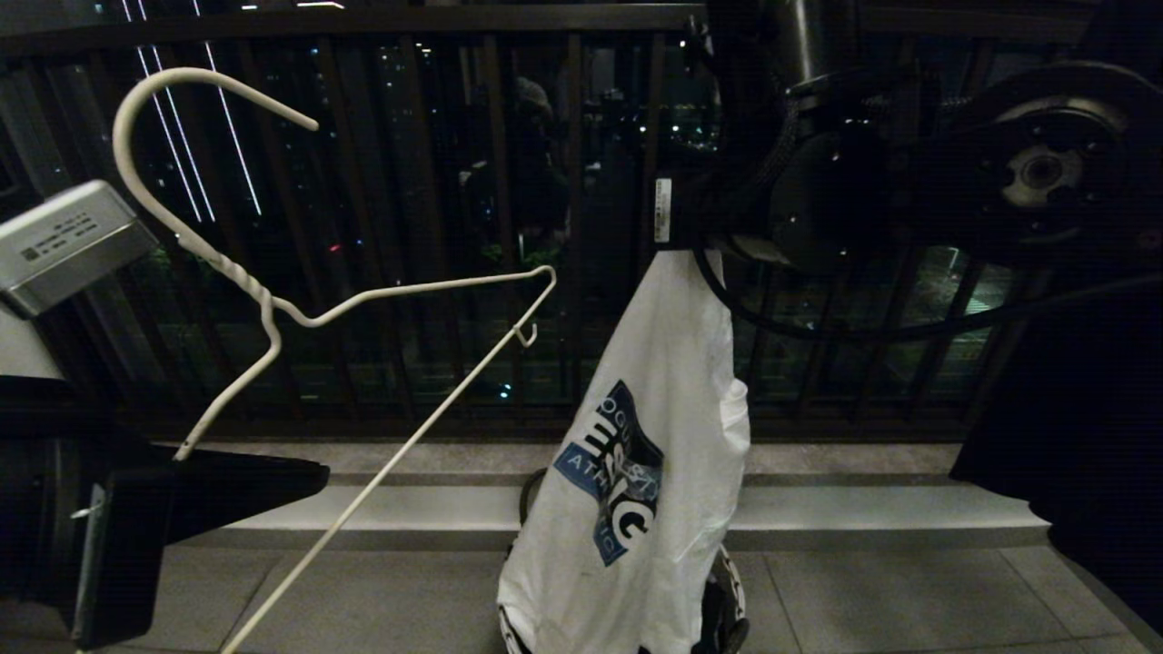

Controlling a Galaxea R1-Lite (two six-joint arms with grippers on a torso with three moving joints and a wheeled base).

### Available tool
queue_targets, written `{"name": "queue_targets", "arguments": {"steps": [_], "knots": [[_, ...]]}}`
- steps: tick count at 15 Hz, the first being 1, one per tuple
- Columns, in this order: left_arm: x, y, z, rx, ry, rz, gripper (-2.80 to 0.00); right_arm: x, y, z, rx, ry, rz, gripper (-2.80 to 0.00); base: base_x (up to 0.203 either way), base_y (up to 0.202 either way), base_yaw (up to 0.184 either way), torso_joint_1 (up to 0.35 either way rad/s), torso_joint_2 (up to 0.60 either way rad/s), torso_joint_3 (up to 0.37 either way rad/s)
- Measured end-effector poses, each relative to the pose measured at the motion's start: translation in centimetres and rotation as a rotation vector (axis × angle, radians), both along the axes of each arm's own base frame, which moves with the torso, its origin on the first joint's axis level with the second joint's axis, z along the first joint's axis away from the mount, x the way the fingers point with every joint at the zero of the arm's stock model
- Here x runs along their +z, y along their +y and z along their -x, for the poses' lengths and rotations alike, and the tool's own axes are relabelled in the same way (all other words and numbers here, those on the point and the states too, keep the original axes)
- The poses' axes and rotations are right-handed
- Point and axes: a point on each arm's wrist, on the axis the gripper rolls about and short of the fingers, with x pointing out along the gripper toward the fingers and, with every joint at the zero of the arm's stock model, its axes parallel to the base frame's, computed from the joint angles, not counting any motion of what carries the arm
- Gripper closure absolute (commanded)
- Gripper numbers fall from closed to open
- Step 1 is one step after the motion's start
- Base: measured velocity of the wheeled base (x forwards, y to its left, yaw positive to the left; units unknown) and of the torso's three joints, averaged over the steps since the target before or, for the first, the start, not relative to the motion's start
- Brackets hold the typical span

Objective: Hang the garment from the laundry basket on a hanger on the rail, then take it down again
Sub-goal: Hang the clothes on the clothes rack

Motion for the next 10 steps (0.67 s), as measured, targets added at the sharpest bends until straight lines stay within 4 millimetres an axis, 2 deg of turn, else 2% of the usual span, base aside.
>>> {"name": "queue_targets", "arguments": {"steps": [4, 7, 8, 10], "knots": [[0.4, 0.6, 0.7, -0.017, -0.019, 0.021, 0.0, 3.3, -0.2, 0.4, 0.028, -0.209, -0.022, 0.0, 0.0, 0.0, 0.0, 0.0, 0.0, 0.0], [0.6, 0.9, 1.2, -0.03, -0.032, 0.038, 0.0, 4.8, 0.1, 0.7, 0.03, -0.332, -0.078, 0.0, 0.0, 0.0, 0.0, 0.0, 0.0, 0.0], [0.7, 1.0, 1.4, -0.042, -0.035, 0.046, 0.0, 4.8, 0.3, 0.7, 0.022, -0.346, -0.092, 0.0, 0.0, 0.0, 0.0, 0.0, 0.0, 0.0], [0.8, 1.3, 1.8, -0.068, -0.037, 0.061, 0.0, 3.4, 0.9, 0.1, -0.023, -0.289, -0.039, 0.0, 0.0, 0.0, 0.0, 0.0, 0.0, 0.0]]}}
